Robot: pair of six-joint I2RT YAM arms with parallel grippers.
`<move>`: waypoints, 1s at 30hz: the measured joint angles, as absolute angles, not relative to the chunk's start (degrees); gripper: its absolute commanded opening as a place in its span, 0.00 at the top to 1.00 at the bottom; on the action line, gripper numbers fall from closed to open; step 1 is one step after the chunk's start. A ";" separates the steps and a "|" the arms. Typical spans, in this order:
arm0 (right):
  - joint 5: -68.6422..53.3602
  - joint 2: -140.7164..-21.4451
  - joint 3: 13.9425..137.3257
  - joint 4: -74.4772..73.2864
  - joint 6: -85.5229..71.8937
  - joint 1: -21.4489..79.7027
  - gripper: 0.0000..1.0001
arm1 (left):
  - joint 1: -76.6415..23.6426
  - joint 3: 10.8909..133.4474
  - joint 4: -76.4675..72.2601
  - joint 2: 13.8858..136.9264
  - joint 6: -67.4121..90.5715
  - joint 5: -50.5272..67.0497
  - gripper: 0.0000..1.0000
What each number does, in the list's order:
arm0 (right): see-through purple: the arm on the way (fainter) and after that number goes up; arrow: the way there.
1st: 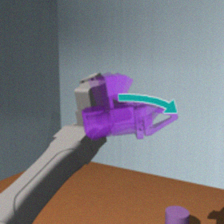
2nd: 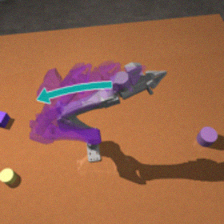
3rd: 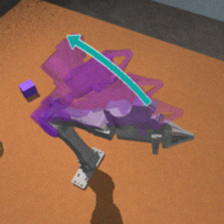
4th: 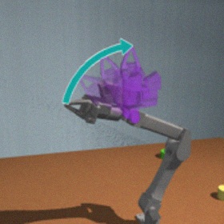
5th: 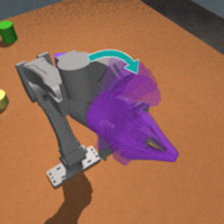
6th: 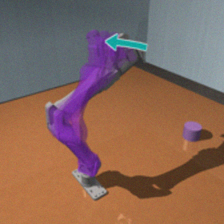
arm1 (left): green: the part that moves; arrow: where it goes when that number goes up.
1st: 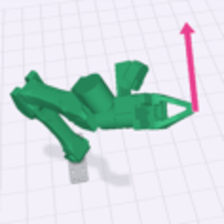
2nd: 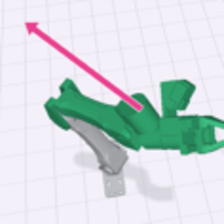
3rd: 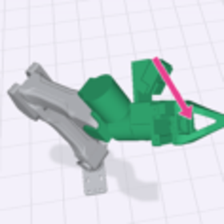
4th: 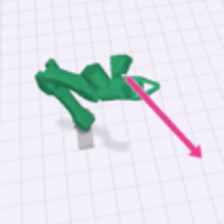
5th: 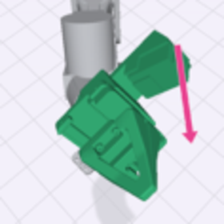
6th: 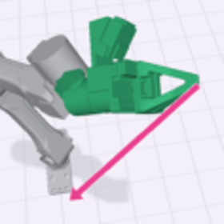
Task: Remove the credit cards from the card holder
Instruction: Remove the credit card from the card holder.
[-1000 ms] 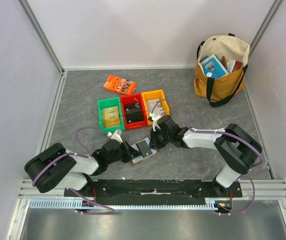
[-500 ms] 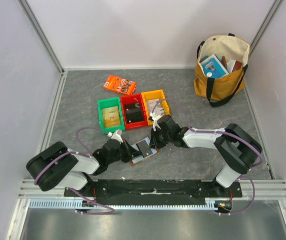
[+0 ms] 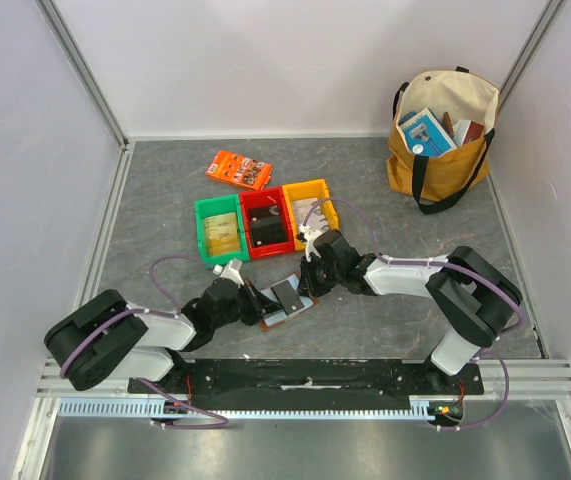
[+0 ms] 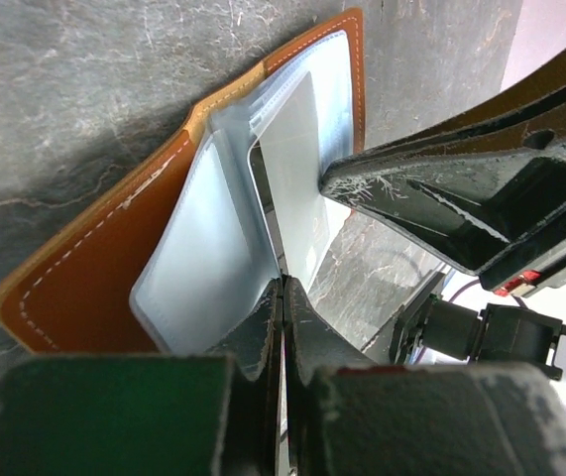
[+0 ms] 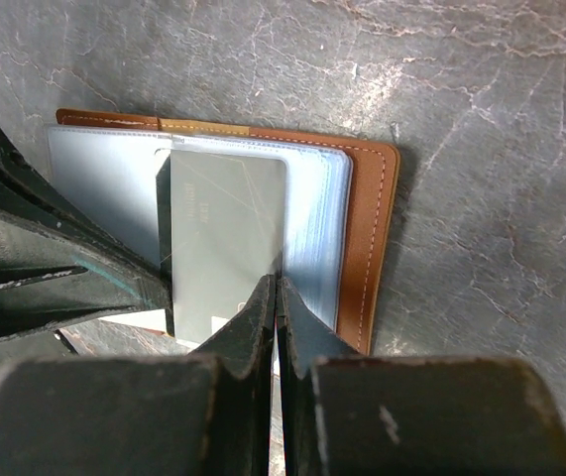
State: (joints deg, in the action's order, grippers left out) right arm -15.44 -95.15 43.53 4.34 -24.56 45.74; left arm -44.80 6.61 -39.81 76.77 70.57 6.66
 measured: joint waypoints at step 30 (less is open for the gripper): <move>-16.75 -96.09 43.64 5.69 -25.43 45.52 0.94 | -44.75 6.26 -31.97 72.01 73.08 6.11 0.94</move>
State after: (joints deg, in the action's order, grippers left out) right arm -16.75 -96.09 43.64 5.69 -25.43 45.52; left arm -44.75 6.26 -31.97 72.01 73.08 6.11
